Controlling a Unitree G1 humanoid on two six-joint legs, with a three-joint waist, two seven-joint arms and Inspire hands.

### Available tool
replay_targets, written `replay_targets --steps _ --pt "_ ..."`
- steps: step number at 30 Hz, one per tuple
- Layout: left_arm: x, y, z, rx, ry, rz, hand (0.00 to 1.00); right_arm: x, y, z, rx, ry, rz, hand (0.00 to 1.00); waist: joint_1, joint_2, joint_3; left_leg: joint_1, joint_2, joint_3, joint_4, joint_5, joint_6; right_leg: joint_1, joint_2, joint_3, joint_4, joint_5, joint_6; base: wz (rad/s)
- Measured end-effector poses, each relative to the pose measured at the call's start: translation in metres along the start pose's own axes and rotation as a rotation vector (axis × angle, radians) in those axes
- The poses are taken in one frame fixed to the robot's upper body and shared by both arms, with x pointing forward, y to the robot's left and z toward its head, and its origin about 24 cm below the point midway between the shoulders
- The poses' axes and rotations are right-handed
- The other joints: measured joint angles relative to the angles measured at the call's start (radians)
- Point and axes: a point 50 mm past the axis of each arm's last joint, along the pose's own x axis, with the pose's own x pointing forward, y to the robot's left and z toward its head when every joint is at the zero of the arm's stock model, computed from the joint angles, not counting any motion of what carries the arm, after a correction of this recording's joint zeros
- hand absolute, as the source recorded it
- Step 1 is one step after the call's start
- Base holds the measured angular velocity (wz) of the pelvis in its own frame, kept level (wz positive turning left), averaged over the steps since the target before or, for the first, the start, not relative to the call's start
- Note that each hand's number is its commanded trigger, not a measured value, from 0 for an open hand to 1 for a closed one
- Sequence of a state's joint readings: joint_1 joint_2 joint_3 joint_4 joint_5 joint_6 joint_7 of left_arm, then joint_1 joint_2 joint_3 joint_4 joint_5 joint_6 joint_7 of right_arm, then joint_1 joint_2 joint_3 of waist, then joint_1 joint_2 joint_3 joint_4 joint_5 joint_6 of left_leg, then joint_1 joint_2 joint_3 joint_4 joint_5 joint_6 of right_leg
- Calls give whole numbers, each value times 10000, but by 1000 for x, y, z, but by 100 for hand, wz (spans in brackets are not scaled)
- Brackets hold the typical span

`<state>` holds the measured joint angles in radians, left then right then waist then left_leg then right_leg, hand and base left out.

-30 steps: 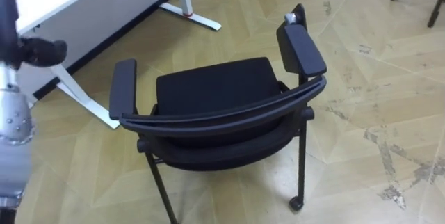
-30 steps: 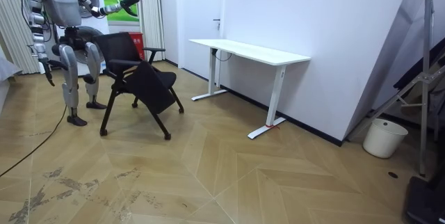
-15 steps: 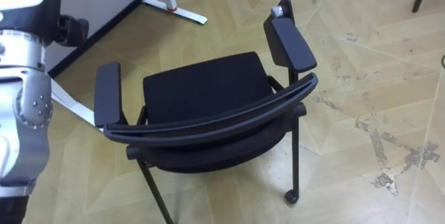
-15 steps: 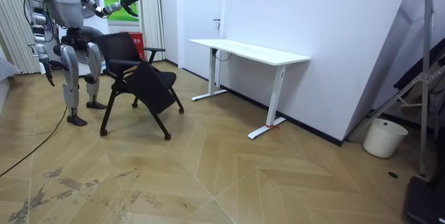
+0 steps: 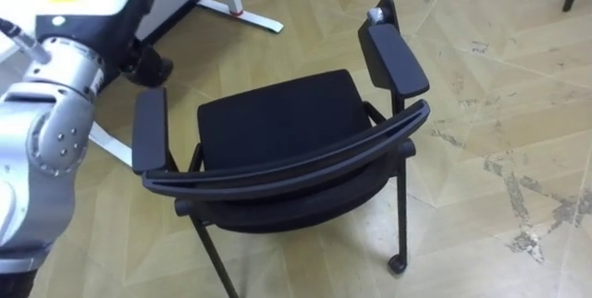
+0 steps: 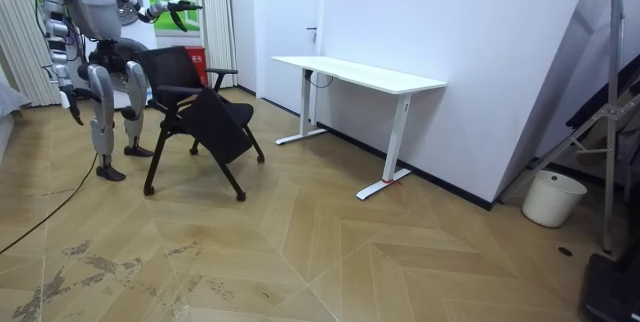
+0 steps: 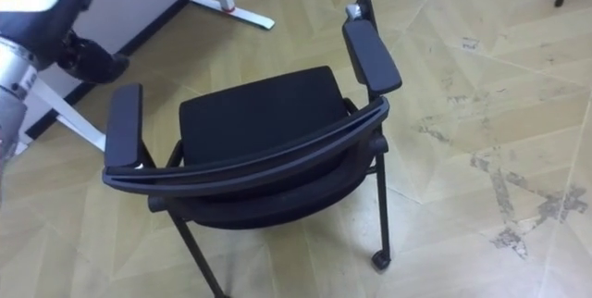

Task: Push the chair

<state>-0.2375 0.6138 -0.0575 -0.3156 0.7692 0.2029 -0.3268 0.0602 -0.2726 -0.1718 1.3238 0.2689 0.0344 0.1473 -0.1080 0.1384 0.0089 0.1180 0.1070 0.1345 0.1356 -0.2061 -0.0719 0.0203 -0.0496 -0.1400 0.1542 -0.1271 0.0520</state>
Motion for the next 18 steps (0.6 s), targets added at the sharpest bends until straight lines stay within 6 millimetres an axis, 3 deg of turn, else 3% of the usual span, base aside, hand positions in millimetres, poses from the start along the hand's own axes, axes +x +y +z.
replay_targets --steps 2,6,11,18 --pt "-2 5 -1 205 -58 -719 0 0 -1 1 -69 -19 -14 0 40 -24 42 -54 -4 8 1 0 0 -46 -1 3 -17 -4 6 0" --pt "-4 18 0 501 -278 -1425 0 -1 -4 -1 -181 29 -37 0 69 2 52 -119 -15 2 10 -1 0 -75 -13 1 -41 -60 12 3" --pt "-1 31 3 762 -410 -2096 0 -1 -6 0 6 45 -140 0 68 269 12 -57 -12 -3 16 0 -1 -21 -12 6 -39 -80 -7 0" --pt "-8 42 20 568 -1423 -2572 0 -1 -7 -1 47 72 -276 0 115 278 8 -106 -3 -23 113 0 -1 -4 -11 -26 -16 -105 -26 0"
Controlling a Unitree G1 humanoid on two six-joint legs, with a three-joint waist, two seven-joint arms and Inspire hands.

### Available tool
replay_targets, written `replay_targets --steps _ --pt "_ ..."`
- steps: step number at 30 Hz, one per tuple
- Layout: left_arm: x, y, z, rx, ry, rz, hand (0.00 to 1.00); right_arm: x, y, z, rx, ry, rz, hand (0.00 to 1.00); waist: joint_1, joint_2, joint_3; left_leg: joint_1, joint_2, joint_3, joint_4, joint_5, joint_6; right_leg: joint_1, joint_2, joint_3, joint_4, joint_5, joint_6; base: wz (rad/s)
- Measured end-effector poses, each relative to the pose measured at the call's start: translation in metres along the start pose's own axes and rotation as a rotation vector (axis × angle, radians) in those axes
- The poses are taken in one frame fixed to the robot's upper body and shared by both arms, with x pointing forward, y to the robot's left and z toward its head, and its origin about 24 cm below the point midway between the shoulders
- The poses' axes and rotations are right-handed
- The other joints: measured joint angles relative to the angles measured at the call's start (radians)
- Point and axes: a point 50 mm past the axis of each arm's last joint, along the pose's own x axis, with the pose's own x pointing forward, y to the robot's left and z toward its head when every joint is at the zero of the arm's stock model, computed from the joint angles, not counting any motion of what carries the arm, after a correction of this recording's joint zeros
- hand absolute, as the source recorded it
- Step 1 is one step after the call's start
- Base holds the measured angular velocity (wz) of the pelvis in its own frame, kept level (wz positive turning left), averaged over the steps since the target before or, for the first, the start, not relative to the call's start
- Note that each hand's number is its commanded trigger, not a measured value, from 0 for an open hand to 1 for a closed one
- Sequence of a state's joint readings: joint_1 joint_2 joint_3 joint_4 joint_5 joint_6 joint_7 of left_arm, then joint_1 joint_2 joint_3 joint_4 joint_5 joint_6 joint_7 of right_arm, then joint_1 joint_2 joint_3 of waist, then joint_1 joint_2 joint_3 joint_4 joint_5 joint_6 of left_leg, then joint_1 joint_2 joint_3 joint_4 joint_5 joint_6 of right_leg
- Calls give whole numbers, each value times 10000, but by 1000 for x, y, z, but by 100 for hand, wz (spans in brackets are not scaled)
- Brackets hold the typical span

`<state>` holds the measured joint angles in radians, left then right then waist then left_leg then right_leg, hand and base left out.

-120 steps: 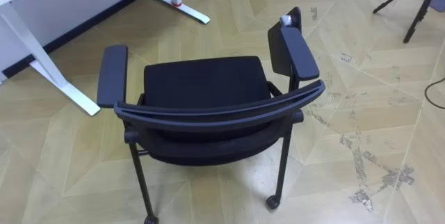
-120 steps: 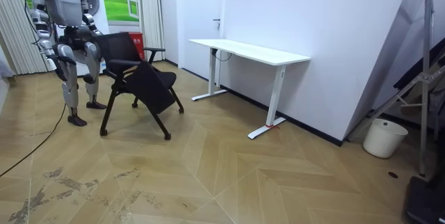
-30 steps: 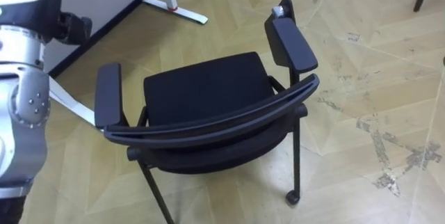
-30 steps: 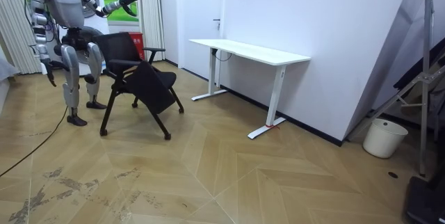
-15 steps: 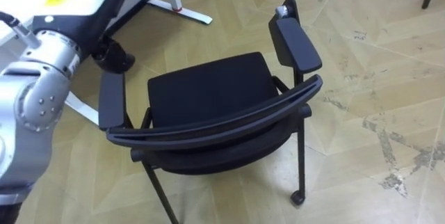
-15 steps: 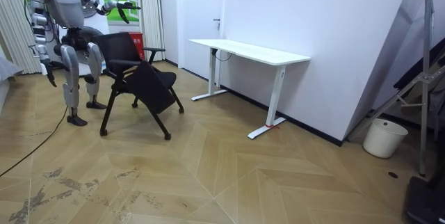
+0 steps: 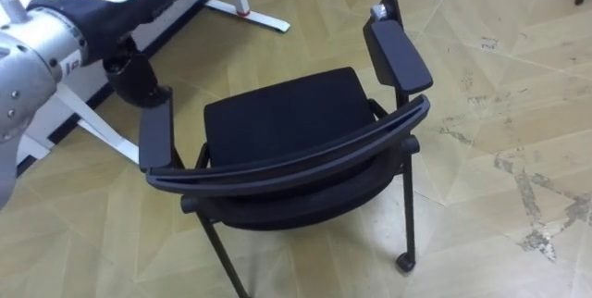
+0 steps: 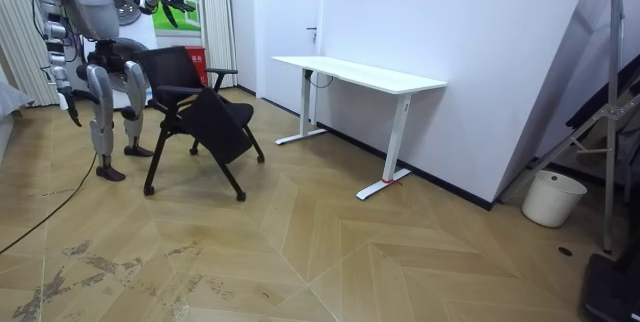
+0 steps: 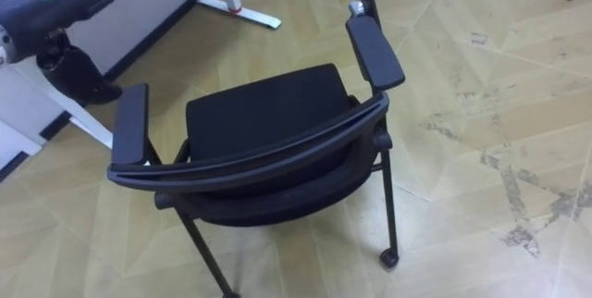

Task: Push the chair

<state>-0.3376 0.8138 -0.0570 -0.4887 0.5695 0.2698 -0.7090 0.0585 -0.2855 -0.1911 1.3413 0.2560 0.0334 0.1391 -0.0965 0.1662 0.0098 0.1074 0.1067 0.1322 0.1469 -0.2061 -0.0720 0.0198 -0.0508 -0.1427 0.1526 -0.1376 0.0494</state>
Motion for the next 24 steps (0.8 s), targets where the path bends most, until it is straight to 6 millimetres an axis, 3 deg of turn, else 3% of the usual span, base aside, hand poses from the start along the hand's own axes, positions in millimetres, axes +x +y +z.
replay_targets --steps 4,13,24 --pt "-2 0 6 4 -340 -236 0 0 -1 -1 0 25 -239 0 67 -62 42 -45 11 21 40 0 0 -5 -2 -23 0 0 0 1" --pt "-6 -1 13 -227 -716 -740 0 1 3 -4 11 209 -238 0 184 -176 23 -68 23 -69 60 0 0 46 -9 -130 5 2 -1 3" --pt "0 -34 17 -796 -666 -3344 0 1 5 -2 -283 285 -27 0 -5 -125 43 50 14 -50 59 -1 0 232 -51 -280 -16 1 0 3"
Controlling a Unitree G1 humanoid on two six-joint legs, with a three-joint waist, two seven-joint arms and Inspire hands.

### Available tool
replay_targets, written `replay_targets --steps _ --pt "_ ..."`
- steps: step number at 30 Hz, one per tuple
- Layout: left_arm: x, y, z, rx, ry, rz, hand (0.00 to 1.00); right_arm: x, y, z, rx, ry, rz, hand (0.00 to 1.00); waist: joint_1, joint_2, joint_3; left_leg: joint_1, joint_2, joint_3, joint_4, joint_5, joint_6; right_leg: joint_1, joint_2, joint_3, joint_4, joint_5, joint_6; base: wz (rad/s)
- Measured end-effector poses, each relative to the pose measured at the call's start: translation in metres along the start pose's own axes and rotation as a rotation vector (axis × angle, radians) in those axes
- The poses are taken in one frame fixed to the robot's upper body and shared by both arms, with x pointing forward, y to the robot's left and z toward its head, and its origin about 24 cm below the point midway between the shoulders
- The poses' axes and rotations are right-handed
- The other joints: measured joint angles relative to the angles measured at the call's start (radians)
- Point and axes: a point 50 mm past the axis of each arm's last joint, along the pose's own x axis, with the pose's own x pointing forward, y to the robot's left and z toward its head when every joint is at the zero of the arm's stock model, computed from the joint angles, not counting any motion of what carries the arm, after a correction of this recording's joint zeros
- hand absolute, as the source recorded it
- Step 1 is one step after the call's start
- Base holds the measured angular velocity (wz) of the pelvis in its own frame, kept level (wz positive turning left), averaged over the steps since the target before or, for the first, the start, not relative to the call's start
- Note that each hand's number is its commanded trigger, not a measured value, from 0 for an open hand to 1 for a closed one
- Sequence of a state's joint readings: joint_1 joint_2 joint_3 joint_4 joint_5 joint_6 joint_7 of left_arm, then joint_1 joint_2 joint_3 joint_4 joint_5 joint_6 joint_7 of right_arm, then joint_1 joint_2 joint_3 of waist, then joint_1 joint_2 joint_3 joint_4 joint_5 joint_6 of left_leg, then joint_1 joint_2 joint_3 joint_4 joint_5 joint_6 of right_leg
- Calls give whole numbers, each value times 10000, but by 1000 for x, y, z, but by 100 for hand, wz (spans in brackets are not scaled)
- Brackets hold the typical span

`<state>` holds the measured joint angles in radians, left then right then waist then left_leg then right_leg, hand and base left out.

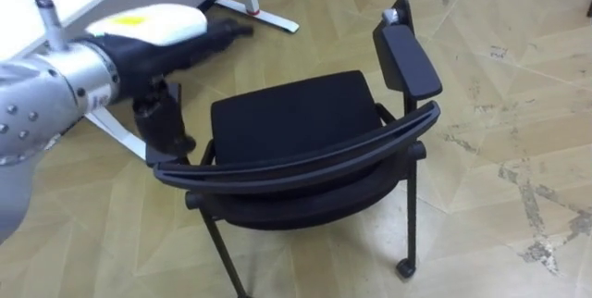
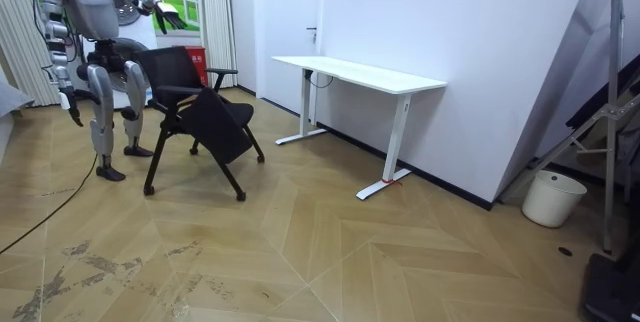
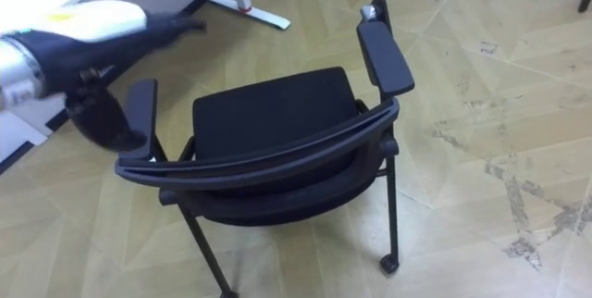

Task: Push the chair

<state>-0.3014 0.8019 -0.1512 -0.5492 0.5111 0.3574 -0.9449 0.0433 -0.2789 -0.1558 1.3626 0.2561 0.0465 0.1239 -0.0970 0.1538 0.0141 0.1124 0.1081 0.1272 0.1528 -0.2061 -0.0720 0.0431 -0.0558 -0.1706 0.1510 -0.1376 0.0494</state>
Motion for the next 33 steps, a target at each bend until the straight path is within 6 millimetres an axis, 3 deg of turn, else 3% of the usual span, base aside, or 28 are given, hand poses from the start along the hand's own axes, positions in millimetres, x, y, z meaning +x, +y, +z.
replay_targets --steps 7,20,23,33 --pt "5 -15 0 -622 -119 -1228 0 0 0 -1 -98 207 11 0 -137 63 0 -6 -24 4 31 0 0 -35 -41 -65 27 -18 -1 1" --pt "16 -38 10 -709 -454 -2733 0 1 4 5 -555 256 109 0 -256 -115 119 -83 -23 14 77 0 0 -90 -43 -45 13 -18 -1 0" --pt "22 -44 6 -956 -316 -3055 0 1 6 5 -773 280 148 0 -411 -154 115 -130 -20 32 78 0 0 -87 -43 -75 18 -18 -1 0" --pt "38 -62 0 -2123 -428 -3169 0 1 4 1 -806 370 105 0 -457 -263 122 -116 -8 70 122 0 0 -110 -25 -62 26 -18 -1 0"
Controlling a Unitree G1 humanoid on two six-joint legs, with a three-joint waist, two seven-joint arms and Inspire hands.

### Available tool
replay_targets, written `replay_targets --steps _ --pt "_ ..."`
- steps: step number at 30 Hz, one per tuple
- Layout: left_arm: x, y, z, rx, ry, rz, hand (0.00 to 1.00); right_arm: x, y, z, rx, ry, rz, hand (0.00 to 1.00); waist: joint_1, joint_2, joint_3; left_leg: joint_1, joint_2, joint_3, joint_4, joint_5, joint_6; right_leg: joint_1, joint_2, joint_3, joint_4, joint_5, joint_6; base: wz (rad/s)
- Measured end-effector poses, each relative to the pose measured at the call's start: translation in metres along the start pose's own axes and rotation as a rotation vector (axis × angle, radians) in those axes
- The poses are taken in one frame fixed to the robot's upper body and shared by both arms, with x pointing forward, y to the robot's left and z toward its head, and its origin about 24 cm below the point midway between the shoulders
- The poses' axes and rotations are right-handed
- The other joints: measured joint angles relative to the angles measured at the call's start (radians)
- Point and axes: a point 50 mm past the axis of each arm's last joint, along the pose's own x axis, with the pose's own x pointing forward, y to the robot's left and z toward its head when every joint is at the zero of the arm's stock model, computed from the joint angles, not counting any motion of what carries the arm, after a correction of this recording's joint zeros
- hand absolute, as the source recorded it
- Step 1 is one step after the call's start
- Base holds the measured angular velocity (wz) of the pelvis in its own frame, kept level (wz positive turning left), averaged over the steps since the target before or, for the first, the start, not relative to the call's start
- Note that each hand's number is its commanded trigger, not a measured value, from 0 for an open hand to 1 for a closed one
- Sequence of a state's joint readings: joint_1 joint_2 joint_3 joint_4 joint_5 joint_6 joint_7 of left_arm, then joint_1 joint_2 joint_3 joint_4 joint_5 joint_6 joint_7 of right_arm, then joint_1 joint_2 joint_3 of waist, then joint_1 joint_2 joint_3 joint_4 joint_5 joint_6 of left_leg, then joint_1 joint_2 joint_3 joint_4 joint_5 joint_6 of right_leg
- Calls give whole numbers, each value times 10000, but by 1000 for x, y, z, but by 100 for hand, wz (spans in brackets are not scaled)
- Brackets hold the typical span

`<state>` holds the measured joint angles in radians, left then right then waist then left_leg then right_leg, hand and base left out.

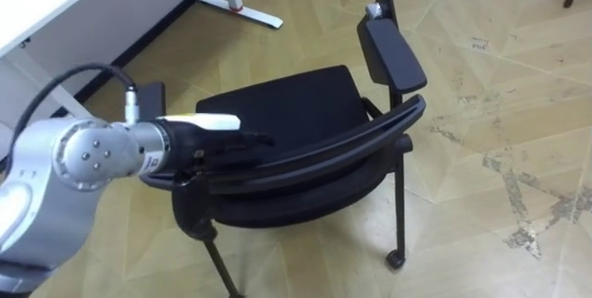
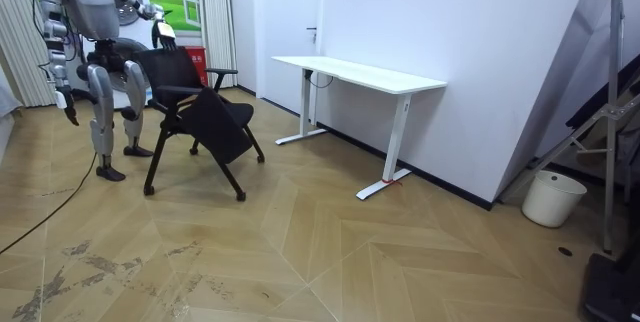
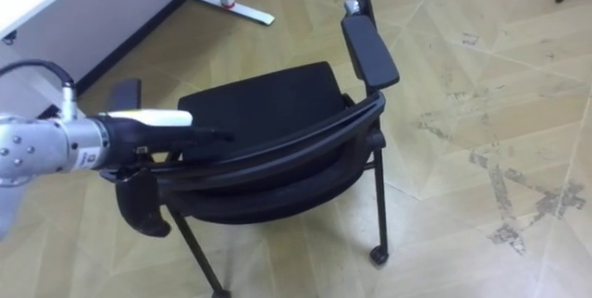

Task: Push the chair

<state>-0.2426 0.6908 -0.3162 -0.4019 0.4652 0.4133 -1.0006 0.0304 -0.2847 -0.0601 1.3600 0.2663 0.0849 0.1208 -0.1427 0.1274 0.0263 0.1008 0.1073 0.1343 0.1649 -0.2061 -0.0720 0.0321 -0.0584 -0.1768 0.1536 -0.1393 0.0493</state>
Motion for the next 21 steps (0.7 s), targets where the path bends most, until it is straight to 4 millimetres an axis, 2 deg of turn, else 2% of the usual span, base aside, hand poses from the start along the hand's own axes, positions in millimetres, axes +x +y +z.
replay_targets --steps 3,9,12,18,21 --pt "11 -2 -6 -628 9 124 0 0 3 1 48 -39 84 0 76 -64 -27 54 9 11 1 0 0 1 21 85 17 1 -2 -8" --pt "30 -12 -18 -1649 181 599 0 1 6 -1 26 -97 146 0 -18 -346 -52 -17 8 43 10 0 0 -1 21 76 22 2 -3 2" --pt "37 -17 -21 -1944 252 985 0 1 6 0 17 -238 112 0 -20 -431 -96 -17 7 58 -2 0 0 -27 22 86 54 2 -3 0" --pt "50 -23 -32 -2558 645 1756 0 0 8 4 168 -474 -7 0 -154 -537 -95 74 9 187 -26 0 0 -53 22 169 175 2 -4 -4" --pt "56 -26 -36 -2715 867 2074 0 1 11 5 272 -525 -100 0 -152 -661 -108 153 4 316 -33 0 0 -36 36 312 181 6 -9 -9"
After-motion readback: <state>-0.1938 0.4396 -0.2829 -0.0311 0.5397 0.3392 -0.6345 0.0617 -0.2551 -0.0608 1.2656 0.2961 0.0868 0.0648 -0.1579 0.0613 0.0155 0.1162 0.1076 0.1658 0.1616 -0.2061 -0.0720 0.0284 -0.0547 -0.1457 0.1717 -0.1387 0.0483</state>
